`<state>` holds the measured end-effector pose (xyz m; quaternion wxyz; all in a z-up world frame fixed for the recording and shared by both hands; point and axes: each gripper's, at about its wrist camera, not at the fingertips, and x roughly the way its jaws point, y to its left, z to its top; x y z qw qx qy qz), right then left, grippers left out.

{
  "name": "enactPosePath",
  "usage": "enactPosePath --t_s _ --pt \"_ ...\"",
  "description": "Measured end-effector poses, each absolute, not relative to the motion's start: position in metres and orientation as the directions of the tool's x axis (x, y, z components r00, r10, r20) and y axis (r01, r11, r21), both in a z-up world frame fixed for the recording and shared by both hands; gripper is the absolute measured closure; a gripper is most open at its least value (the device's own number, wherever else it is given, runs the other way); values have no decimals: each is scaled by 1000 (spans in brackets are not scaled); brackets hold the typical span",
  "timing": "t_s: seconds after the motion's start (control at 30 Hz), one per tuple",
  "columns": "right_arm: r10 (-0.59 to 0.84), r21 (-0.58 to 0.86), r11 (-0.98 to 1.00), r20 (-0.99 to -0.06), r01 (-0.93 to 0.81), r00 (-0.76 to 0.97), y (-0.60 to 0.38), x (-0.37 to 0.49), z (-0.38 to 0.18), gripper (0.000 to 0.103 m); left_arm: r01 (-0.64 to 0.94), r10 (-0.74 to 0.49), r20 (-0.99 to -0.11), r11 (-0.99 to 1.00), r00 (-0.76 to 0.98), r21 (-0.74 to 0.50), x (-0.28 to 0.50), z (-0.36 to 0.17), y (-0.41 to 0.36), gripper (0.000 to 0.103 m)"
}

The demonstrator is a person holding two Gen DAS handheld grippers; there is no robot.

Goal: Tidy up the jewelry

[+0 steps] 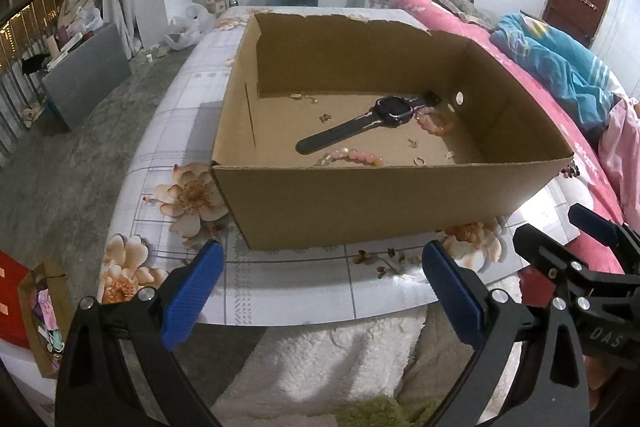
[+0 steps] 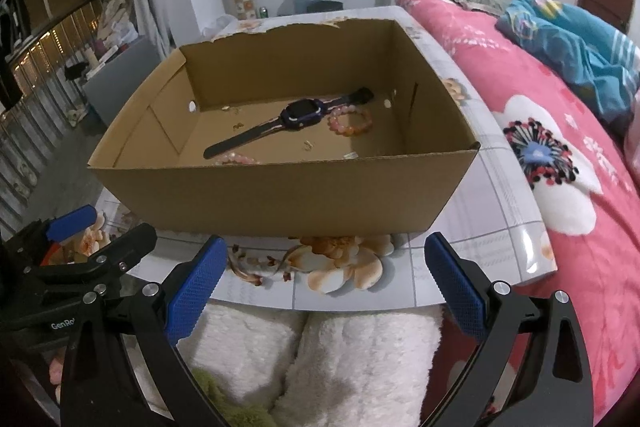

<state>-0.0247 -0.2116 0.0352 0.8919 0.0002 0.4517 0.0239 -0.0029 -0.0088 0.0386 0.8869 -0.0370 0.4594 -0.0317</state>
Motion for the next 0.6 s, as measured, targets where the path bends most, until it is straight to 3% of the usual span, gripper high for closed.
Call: enactPosePath --t_s 0.6 --pt "41 24 999 -810 -37 585 -217 -22 33 8 21 -89 -825 995 559 -93 2 37 -15 6"
